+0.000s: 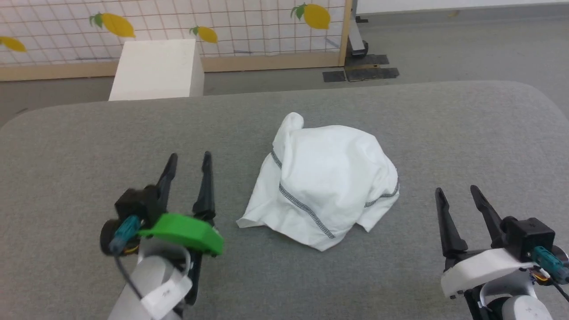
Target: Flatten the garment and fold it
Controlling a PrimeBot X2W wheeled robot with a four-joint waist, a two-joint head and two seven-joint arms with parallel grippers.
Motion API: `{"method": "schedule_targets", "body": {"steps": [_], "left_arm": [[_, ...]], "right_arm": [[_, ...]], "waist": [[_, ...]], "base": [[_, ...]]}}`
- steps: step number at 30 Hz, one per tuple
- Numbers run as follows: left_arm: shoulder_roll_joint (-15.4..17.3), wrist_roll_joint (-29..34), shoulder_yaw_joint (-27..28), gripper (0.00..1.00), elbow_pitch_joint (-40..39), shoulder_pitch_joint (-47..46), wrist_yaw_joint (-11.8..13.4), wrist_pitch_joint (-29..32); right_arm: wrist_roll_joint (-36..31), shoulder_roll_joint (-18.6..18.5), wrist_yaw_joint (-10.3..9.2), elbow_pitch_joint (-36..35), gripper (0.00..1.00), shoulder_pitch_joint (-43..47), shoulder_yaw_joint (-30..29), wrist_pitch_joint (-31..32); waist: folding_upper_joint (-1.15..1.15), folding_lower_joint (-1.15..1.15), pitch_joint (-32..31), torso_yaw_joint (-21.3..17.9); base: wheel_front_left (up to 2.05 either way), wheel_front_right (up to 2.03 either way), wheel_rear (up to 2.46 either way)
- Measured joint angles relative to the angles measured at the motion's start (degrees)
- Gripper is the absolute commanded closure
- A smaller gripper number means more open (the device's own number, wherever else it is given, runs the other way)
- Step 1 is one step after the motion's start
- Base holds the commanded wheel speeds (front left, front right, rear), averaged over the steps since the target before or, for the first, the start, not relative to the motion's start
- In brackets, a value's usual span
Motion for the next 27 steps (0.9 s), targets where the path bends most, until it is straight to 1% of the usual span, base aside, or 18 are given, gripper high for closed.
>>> {"method": "schedule_targets", "body": {"steps": [3, 7, 10, 13, 17, 19, 24, 27], "left_arm": [[-0.11, 1.76, 2.6, 0.0, -2.48, 4.3, -1.12, -0.14], [-0.64, 3.18, 5.75, 0.0, -3.34, 8.89, -2.23, -0.15], [-1.4, 4.31, 7.44, 0.0, -3.39, 10.56, -2.98, -0.15], [-1.94, 4.89, 7.98, 0.0, -2.43, 10.83, -3.79, -0.15], [-3.16, 5.22, 6.3, 0.0, 1.82, 10.0, -4.32, -0.1], [-3.85, 5.22, 4.86, 0.0, 4.68, 8.23, -4.49, 1.3], [-5.27, 3.88, 1.11, 0.0, 11.83, 0.64, -4.74, 7.36], [-5.67, 2.08, 0.31, 0.0, 16.3, -2.77, -3.72, 11.68]], "right_arm": [[0.29, 0.0, 0.0, 0.15, 0.0, 0.16, -0.38, -0.09], [0.32, 0.01, 0.0, 0.44, 0.0, 0.19, -0.36, -0.09], [0.37, 0.0, 0.0, 0.47, 0.0, 0.19, -0.31, -0.08], [0.37, 0.01, 0.0, 0.45, 0.0, 0.18, -0.18, -0.07], [0.37, 0.01, 0.0, 0.46, 0.0, 0.18, 0.05, 0.0], [0.37, 0.01, 0.0, 0.47, 0.0, 0.18, 0.22, 0.01], [0.58, 0.01, 0.0, 0.67, 0.0, 0.09, 1.29, 0.01], [0.73, 0.01, 0.0, 0.97, 0.0, -0.01, 1.87, 0.01]], "waist": [[0.0, 0.0, -0.07, 0.95], [0.0, 0.0, -0.19, 1.79], [0.0, 0.0, -0.06, 2.17], [0.0, 0.0, 0.2, 2.45], [0.0, 0.0, 0.63, 2.59], [0.0, 0.0, 0.82, 2.52], [0.0, 0.0, 1.42, 1.67], [0.0, 0.0, 1.78, 0.82]], "base": [[0.0, 0.0, 0.0], [0.0, 0.0, 0.0], [0.0, 0.0, 0.0], [0.0, 0.0, 0.0], [0.0, 0.0, 0.0], [0.0, 0.0, 0.0], [0.0, 0.0, 0.0], [0.0, 0.0, 0.0]]}}
